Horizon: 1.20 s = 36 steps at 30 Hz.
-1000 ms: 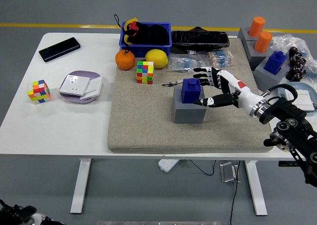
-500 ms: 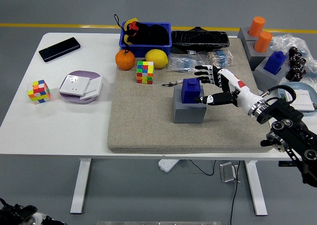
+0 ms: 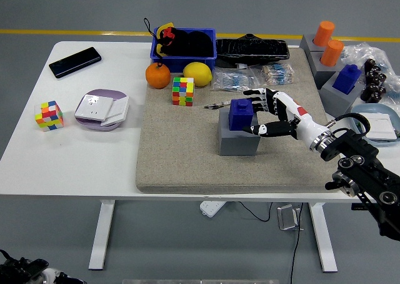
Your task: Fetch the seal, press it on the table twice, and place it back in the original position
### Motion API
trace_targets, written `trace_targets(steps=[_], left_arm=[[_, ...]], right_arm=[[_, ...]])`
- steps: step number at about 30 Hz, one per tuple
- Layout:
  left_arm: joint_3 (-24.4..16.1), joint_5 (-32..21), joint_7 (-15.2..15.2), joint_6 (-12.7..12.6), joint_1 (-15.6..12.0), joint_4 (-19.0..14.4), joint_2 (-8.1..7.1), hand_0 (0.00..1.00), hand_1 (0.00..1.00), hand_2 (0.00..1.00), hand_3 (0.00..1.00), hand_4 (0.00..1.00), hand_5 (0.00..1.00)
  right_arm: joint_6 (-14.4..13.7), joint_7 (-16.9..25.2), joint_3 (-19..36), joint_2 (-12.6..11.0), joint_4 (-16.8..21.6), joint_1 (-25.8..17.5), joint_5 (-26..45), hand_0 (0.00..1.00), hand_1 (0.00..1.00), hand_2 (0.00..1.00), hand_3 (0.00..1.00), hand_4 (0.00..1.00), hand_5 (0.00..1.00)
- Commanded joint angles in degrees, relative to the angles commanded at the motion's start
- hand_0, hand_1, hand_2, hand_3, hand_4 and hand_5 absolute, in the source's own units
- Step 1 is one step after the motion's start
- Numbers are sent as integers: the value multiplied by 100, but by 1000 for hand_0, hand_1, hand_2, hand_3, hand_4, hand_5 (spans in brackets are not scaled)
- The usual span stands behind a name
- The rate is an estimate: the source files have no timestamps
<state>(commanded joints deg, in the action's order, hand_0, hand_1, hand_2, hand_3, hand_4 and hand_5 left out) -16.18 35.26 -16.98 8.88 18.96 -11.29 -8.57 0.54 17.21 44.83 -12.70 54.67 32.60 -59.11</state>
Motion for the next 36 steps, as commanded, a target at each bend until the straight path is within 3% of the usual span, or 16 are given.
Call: trace_targets(steps=[22,23,28,29,34,35,36], left_arm=[[34,-35,10,1,-1,4,19,720,691,682,749,675,269],[38,-39,12,0,0,3,19,720,691,682,750,675,268],[-6,13,-10,5,-15,6,21,720,691,682,750,675,268],[-15,24,-15,7,-17,6,21,720,691,683,750,675,268],[-9,20,-13,6,-17,6,23,720,691,683,750,675,268],[2,6,-9,6,-16,6,23,720,691,683,749,675,268],[12,-7,-5,5,-16,6,24,720,691,683,749,675,268]], right_arm=[[-224,221,-411,174,-263,176,215,680,609,619,673,914,2],[-234,232,-430,175,-273,180,216,628,519,529,569,771,2],[-316,291,-576,189,-339,220,213,628,519,529,569,771,2],[-330,298,-600,192,-349,226,218,592,475,476,494,678,2],[-434,364,-724,209,-391,261,267,592,475,476,494,678,2],[-463,383,-746,214,-398,268,278,534,405,408,422,663,2],[-493,404,-763,219,-401,274,287,534,405,408,422,663,2]])
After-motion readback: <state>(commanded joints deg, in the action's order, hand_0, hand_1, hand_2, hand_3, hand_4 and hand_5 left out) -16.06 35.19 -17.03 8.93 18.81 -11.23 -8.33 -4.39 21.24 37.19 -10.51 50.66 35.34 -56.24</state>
